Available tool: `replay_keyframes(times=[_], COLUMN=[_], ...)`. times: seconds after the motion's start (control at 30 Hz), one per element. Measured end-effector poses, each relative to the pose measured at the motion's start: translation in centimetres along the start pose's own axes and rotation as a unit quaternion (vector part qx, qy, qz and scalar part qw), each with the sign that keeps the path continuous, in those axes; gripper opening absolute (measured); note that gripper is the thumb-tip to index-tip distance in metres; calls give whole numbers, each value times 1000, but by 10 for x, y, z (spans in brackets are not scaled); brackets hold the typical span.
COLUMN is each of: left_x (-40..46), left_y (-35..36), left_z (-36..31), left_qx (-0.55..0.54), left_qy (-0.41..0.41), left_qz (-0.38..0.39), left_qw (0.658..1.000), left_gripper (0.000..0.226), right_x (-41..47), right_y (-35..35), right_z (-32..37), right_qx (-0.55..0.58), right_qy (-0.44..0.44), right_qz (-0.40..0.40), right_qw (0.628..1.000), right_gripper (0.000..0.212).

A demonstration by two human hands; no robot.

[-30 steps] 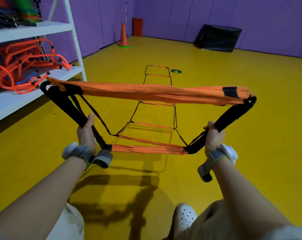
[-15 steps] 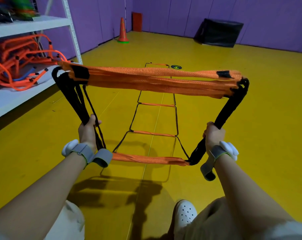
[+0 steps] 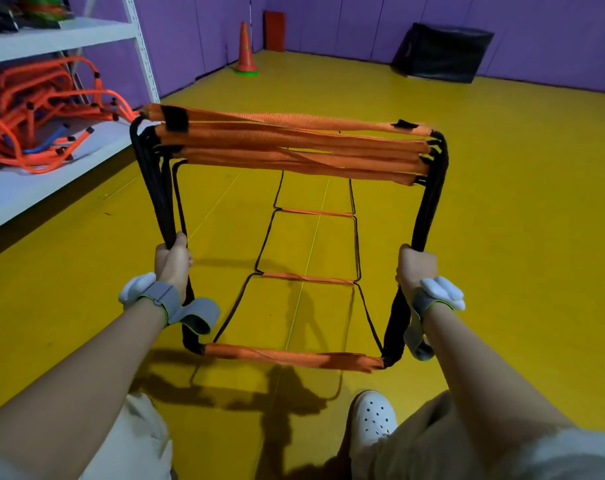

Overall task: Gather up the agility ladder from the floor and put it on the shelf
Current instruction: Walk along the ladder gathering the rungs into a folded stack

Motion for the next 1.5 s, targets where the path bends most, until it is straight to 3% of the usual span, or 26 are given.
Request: replay_keyframes(times=[0.1,0.27,0.47,0.83,1.0,1.13,1.27,1.33,1.5], left_x=[5,16,18,24,20,17,14,15,15], left_y=[-6,-7,-2,-21,-23,-22,-21,-20,-21], left_z=[10,34,106,260,295,315,324,320,297], left_qx=[97,259,379,464,492,477,382,378,378], left_qy=[-12,-35,-75,-218,-291,-329,-361,-354,-318], left_qz=[-11,-6,79,155,198,204,199,180,177], left_qw=[995,965,919,844,796,789,827,836,852], left_gripper=[39,40,50,47,37,47,15,13,34], right_x=[4,11,9,-11,-19,-25,-24,-23,-23], right_y=[5,17,30,57,72,72,71,72,69], right_z=[-11,-56,-147,-282,-312,-324,-327,-325,-306], right_qx=[-83,-152,-246,-389,-376,-363,-359,-343,-376], right_qy=[-3,28,105,246,240,249,269,290,268], right_qz=[20,122,129,175,203,188,188,201,206], right_qw=[996,980,955,870,872,878,874,871,863], right_gripper=[34,30,30,39,39,30,27,31,45])
Point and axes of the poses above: each hand's wrist, its own x-axis towards the middle knuckle, its own y-axis out of the palm, z = x × y, the point moved 5 cm from there along x, towards the middle knuckle, and after that the axes turned 1 degree about x, right-handed, at the moved point
